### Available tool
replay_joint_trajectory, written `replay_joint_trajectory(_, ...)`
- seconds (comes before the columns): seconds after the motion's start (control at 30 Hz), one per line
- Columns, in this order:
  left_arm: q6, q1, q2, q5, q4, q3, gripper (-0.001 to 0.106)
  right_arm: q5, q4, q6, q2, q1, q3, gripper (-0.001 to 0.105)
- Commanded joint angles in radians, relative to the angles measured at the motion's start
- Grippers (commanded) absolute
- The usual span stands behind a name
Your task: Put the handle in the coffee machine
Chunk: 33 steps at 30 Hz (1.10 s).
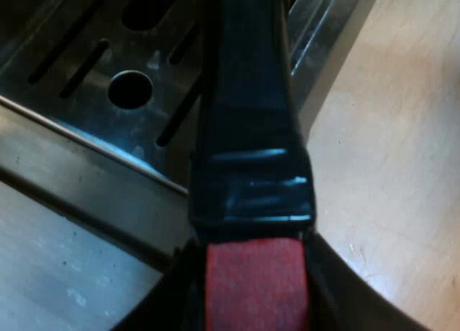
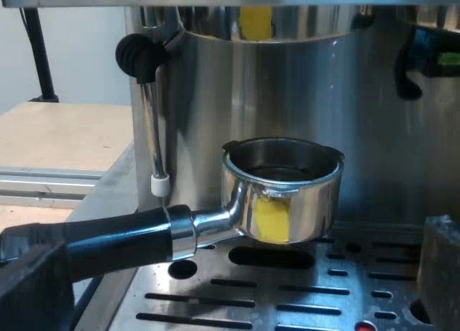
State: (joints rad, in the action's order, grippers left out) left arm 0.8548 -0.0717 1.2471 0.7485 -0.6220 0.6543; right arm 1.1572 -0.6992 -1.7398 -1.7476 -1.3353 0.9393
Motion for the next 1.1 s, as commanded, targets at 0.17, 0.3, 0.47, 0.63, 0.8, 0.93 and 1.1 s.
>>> replay_joint_trajectory(0.17,0.039,-0.034,-0.008,0.093,0.071,0.015,0.0,-0.003,-0.059,-0.016,-0.014,0.017,0.008,0.105)
replay_joint_trajectory(0.3,0.039,-0.037,-0.008,0.1,0.083,0.015,0.0,-0.012,-0.062,-0.034,-0.014,0.017,0.013,0.105)
replay_joint_trajectory(0.47,0.039,-0.037,-0.008,0.108,0.103,0.015,0.0,-0.012,-0.096,-0.038,-0.051,0.021,0.024,0.105)
replay_joint_trajectory(0.63,0.039,-0.037,-0.008,0.108,0.111,0.015,0.0,-0.012,-0.137,-0.083,-0.072,0.021,0.045,0.105)
replay_joint_trajectory(0.8,0.039,-0.037,0.022,0.108,0.111,0.031,0.0,-0.016,-0.168,-0.127,-0.072,0.033,0.048,0.105)
replay_joint_trajectory(0.93,0.039,-0.037,0.03,0.108,0.111,0.054,0.0,-0.017,-0.17,-0.127,-0.072,0.041,0.048,0.105)
replay_joint_trajectory(1.1,0.039,-0.037,0.045,0.111,0.104,0.081,0.0,-0.017,-0.173,-0.127,-0.072,0.044,0.048,0.105)
